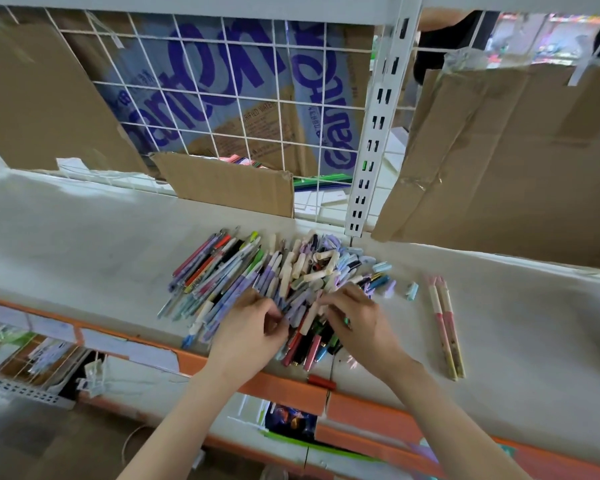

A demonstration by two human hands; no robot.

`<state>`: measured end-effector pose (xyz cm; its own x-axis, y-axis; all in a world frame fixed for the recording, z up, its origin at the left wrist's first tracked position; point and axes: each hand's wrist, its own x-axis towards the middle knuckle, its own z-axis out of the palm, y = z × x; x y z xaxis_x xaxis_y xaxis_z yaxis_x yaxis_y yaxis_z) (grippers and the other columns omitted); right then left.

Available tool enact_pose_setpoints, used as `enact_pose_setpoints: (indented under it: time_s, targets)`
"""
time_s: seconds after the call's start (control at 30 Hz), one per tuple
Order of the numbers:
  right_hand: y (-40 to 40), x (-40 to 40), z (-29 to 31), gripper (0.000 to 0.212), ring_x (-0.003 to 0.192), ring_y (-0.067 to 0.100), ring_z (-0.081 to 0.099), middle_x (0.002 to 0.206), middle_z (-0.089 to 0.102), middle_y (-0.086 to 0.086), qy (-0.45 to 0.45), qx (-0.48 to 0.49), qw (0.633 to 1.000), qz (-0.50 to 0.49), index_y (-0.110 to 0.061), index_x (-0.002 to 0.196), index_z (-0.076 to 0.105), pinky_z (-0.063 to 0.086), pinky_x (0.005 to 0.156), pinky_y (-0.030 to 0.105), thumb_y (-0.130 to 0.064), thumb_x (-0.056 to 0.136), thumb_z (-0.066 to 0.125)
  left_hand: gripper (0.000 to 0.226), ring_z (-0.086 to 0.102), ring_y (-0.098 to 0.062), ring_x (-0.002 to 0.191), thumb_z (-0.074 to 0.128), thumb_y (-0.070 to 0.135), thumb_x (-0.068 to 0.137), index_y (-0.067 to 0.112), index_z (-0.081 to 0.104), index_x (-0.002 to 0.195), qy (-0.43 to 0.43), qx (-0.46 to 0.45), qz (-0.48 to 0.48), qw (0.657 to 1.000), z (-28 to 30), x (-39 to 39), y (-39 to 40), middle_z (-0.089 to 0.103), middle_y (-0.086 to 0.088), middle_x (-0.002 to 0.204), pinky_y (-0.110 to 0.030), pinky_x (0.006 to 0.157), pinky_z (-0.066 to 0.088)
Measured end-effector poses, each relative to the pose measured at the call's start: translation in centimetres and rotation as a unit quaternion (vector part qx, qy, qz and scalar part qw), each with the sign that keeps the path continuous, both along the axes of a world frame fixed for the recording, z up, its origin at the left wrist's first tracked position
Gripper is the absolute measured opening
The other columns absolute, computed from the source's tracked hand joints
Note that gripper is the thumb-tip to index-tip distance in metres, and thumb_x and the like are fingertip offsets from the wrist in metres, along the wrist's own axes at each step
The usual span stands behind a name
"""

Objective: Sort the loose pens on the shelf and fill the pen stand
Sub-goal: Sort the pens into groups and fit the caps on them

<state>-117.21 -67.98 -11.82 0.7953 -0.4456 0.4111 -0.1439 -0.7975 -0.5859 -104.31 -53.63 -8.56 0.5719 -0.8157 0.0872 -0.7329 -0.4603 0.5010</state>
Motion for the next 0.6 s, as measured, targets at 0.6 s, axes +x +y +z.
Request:
enact_pose_setpoints:
  time_s: [0.6]
  targets:
    - [-7.9, -4.9, -0.2, 0.035, 0.102, 0.029, 0.047, 0.109, 0.064, 0.013, 0.147, 0.021, 0.958, -0.247, -0.002, 0.103, 0.069, 0.03, 0.085, 0.024, 0.01, 0.083, 0.044, 0.013, 0.046, -0.004, 0.045, 0.055, 0.022, 0.093, 0.021, 0.047, 0.083, 0.134, -0.057, -0.052, 0.988, 0.6, -2.1, -2.5, 0.051, 0.004, 0.058, -0.018, 0.043, 0.033]
